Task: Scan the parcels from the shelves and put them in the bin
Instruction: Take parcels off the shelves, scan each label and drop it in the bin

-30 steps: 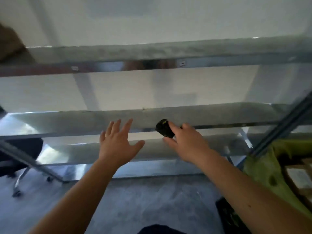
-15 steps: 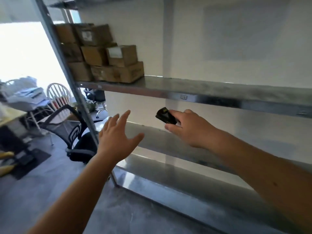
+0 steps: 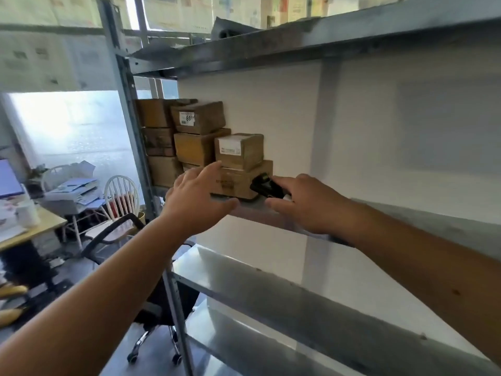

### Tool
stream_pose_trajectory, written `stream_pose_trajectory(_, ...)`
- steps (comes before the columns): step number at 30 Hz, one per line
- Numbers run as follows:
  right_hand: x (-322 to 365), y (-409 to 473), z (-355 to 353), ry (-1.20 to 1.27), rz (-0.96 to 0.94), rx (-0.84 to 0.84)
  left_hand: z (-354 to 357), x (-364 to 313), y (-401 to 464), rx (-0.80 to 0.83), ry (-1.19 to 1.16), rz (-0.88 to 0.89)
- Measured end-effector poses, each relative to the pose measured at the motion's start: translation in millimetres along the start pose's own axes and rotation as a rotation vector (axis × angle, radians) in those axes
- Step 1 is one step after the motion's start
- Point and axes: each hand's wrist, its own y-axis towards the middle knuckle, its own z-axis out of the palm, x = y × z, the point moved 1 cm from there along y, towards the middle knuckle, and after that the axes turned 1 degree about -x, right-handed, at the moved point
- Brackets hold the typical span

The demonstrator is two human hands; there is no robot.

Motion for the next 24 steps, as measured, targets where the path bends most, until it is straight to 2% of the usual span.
stream_pose_trajectory(5,-6.4,74.8,12.3,0.028,0.003,-0.022,-4.7,15.0,79.6,0.035,0.043,0.015)
stream_pose_trajectory(10,-13.0,131.0,19.2,-0.003,0.029,-0.016,-0.4,23.6,136.6,0.086,-0.048,0.074)
stream_pose_trajectory(18,-33.5,175.8,14.9,-0.011,0.140,-0.065,9.1,22.8,215.8,0.156,-0.155,0.078)
stream_pose_trajectory(24,-33.2,193.4,25.8,-0.064,0.222,-0.105,13.8,38.8,239.4,0.204,-0.238,0.118)
